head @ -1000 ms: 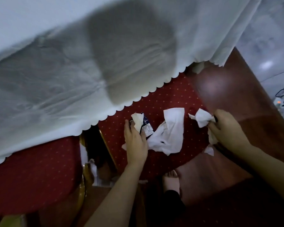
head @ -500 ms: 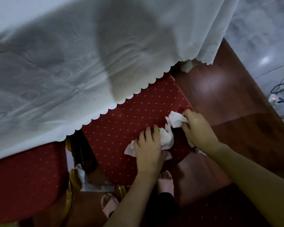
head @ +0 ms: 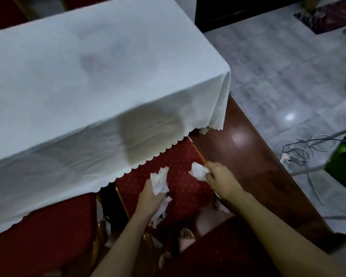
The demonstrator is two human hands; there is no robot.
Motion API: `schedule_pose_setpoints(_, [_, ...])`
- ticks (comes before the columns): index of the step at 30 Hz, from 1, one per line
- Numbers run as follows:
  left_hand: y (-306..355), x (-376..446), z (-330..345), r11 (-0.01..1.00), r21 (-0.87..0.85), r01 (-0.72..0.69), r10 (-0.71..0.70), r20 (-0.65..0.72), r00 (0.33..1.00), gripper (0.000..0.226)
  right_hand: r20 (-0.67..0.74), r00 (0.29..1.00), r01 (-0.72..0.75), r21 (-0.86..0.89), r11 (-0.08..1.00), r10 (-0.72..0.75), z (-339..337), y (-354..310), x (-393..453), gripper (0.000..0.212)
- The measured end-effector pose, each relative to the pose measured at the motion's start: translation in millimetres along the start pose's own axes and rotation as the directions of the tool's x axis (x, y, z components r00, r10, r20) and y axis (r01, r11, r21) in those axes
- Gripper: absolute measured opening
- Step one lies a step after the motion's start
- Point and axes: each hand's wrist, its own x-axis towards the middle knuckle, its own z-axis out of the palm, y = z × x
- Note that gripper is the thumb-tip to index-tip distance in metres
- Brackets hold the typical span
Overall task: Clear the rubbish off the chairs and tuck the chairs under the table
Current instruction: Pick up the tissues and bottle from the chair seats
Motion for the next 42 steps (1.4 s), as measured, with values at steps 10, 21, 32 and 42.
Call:
schedule_pose_setpoints(10, [56,-136,-58,0.966,0.113,-0.233,0.232,0.017,0.972,0.061,-0.098,0.995,-0.012,0.012,1.0,0.013,-64,-81,-116,0.013])
schedule_pose_setpoints(21, [132,-163,-34,0.921,0.159,-0.355,0.347,0.073,0.935,0.039,-0.238,0.97,-0.051,0.015,0.999,0.053,-153,-62,-155,0.007])
schedule_pose_setpoints(32, [235,-159,94,0.891,0.143,-0.431,0.424,0.076,0.902,0.055,-0.203,0.974,-0.089,0.058,0.994,0.099,-217,68,-150,0.012])
schedule_pose_setpoints(42, [332,-146,225,0.932,0.084,-0.352,0.347,0.072,0.935,0.051,-0.221,0.975,-0.027,0.039,0.999,0.035,-325,190,-121,0.005])
